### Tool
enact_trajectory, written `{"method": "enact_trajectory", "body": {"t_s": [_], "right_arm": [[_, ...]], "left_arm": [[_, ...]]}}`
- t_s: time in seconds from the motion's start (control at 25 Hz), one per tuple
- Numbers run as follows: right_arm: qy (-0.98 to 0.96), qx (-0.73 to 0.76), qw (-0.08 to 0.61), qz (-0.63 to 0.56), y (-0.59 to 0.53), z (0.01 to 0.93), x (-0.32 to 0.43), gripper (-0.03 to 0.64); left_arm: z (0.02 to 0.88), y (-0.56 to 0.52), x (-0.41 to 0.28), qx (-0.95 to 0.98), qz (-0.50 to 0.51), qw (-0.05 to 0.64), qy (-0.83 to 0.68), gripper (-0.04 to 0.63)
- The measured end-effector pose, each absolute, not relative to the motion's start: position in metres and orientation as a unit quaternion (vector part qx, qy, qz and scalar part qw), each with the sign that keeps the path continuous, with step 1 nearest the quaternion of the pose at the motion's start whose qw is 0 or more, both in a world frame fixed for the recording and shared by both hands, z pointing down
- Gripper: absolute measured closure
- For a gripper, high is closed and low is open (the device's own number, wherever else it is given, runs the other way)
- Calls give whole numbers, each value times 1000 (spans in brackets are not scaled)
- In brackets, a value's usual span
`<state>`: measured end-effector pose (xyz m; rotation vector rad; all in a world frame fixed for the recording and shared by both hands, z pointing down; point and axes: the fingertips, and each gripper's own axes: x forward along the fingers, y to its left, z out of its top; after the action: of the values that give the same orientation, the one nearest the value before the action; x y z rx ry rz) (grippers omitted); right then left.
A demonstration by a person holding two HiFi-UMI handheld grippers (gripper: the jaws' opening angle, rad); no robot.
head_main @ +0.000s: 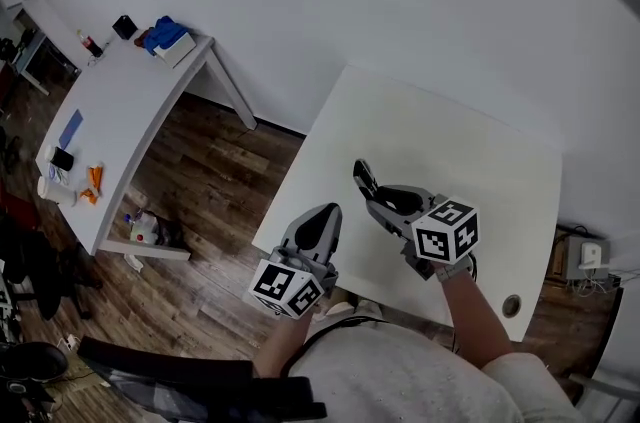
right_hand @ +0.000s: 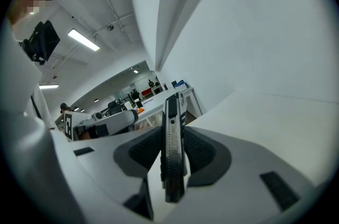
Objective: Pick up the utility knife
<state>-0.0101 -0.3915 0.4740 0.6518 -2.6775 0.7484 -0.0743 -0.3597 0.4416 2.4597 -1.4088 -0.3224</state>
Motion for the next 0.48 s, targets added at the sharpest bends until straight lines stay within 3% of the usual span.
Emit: {"method": "enact_trajectory", "body": {"t_s": [0.48], "right_arm": [[-928, 239, 123, 257, -390, 462, -8, 485]], "left_arm": [[446, -348, -72, 849, -117, 147, -494, 588]]}}
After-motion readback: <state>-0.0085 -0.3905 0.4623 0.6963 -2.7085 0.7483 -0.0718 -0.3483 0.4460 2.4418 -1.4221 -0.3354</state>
